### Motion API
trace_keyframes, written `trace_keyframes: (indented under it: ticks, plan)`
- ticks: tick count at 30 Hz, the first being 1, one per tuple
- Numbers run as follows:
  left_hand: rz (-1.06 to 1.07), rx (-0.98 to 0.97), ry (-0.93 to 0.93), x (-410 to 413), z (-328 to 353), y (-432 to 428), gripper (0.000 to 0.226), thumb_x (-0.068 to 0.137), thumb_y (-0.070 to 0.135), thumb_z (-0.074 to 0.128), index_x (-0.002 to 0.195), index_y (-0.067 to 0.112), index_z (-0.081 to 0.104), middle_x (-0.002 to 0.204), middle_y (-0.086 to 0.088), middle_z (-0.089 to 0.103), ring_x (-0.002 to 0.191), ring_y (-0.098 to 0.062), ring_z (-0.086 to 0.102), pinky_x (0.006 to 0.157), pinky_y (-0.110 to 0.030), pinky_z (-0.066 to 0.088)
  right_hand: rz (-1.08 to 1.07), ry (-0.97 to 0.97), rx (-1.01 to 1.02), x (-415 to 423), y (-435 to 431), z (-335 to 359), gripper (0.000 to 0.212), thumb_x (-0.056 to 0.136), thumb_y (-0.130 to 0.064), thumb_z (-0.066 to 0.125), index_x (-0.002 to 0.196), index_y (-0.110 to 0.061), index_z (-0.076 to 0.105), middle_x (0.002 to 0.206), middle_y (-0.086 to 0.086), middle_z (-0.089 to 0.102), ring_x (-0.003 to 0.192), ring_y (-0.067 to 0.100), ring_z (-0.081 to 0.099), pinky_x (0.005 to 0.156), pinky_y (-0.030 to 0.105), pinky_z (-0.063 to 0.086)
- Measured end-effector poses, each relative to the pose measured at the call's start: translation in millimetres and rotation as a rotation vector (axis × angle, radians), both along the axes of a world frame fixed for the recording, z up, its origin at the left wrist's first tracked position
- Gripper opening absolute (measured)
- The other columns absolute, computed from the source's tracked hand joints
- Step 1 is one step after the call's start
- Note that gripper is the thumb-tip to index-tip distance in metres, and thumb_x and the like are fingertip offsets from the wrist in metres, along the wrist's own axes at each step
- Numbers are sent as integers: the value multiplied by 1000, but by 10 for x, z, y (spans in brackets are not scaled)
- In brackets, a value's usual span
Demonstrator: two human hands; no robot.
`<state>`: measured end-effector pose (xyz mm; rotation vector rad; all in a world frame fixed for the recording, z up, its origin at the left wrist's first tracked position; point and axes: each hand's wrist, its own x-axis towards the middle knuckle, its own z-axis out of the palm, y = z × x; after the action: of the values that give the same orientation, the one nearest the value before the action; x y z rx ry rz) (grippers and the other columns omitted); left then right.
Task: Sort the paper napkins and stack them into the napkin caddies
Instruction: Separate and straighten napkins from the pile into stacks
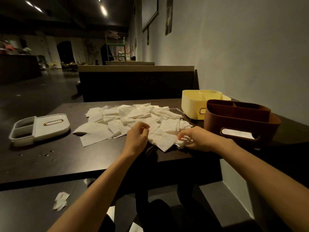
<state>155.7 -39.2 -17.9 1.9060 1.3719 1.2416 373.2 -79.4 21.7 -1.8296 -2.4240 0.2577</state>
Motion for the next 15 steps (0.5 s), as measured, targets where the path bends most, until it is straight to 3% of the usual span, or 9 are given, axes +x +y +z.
trace_keyframes:
  ticks: [5,10,15]
  plan:
    - [-1,8,-38,-27,-38,24,18,94,9,47,104,7,61,103,-7,64,95,-16,57,79,-24,43,15,-22,252,-28,36,-198,20,90,-16,59,108,-22,66,112,0,63,104,18,58,85,33,51]
    - [-27,-16,-18,-21,-47,27,19,96,14,47,108,8,60,100,-1,60,93,-13,55,77,-22,40,-45,23,325,-8,70,-114,16,90,-19,57,105,-14,63,109,5,58,104,19,51,90,38,47]
    - [-32,-13,-63,-23,-58,52,19,95,16,47,108,10,59,99,1,60,93,-14,55,75,-24,43,-157,237,444,19,134,126,22,91,-21,55,102,-4,61,101,12,63,92,25,57,82,42,51]
